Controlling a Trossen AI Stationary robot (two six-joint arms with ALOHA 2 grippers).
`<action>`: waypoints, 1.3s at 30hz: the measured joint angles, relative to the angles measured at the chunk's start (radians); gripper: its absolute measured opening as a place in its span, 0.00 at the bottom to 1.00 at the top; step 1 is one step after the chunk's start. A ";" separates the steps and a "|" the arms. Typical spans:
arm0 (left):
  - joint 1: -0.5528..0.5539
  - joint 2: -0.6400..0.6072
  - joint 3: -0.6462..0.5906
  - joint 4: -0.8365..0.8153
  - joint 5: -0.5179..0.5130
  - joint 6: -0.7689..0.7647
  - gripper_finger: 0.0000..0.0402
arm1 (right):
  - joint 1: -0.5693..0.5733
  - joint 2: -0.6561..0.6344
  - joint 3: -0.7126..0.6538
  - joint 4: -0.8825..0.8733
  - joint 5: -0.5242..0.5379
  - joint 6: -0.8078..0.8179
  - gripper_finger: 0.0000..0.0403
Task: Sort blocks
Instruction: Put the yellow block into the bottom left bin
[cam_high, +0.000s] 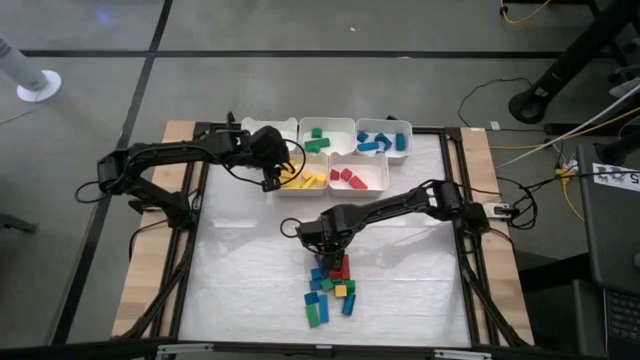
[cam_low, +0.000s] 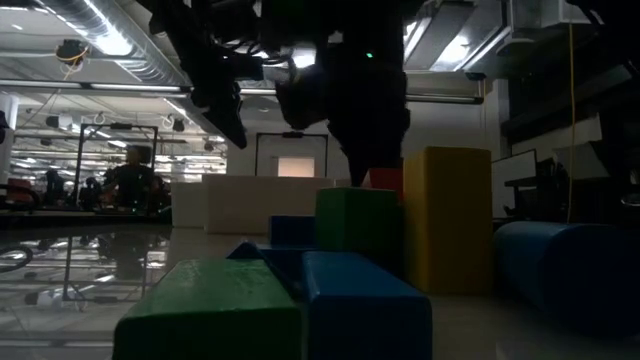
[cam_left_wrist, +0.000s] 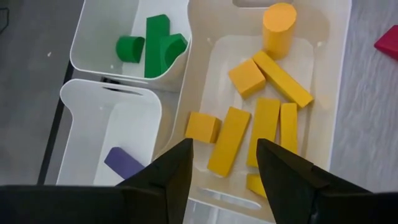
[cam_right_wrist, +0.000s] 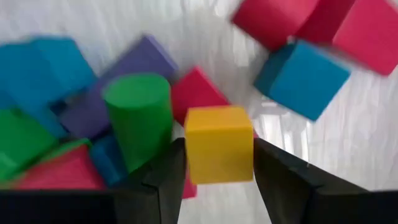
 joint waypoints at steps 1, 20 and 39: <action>0.000 0.000 0.000 0.000 0.000 0.000 0.41 | 0.000 0.000 -0.006 0.008 0.000 0.000 0.45; 0.000 0.000 0.009 -0.021 -0.001 -0.020 0.41 | -0.037 -0.008 0.068 -0.137 -0.025 -0.036 0.32; -0.042 -0.002 0.273 -0.633 0.007 -0.321 0.41 | -0.306 -0.010 0.356 -0.176 0.147 -0.446 0.35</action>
